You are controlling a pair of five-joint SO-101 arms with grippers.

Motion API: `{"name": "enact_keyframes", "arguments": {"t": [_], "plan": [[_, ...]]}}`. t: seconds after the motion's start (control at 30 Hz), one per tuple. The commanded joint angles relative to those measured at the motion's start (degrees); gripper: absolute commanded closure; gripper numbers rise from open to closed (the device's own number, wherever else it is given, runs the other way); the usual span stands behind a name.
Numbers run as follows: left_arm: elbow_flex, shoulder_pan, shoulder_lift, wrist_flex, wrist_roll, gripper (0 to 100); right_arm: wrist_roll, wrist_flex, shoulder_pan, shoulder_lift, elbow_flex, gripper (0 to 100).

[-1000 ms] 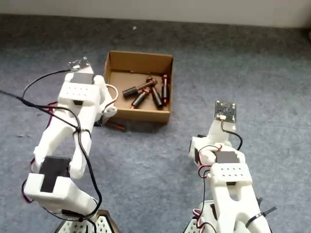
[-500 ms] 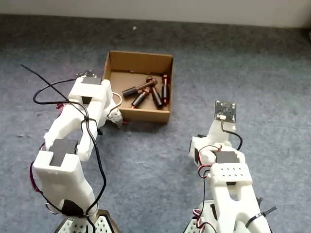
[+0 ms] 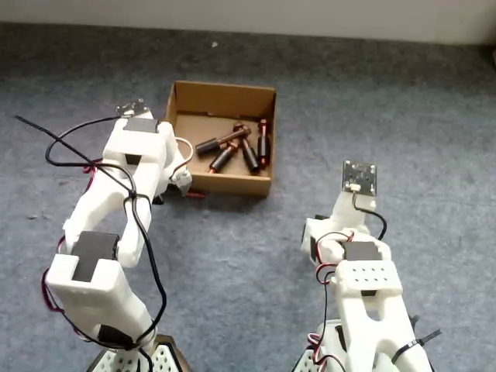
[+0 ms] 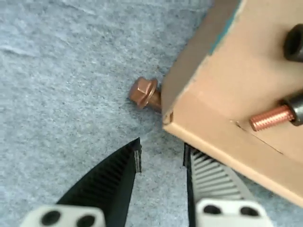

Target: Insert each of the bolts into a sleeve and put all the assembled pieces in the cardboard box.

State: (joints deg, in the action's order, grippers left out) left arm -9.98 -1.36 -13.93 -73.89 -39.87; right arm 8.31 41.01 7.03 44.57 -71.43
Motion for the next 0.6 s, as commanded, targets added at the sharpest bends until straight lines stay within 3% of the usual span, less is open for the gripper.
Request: {"name": "enact_keyframes", "arguments": {"t": [0.0,0.13,0.57], "plan": [[1.63,-2.77,0.75,5.10,-1.23,84,0.09,-1.10,-0.66,1.45,0.31,99.5],[2.24,-3.38,-4.18,8.26,-2.29,84,0.09,-1.10,-0.66,1.45,0.31,99.5],[9.10,-1.54,-12.18,0.00,-2.29,84,0.09,-1.10,-0.66,1.45,0.31,99.5]]}}
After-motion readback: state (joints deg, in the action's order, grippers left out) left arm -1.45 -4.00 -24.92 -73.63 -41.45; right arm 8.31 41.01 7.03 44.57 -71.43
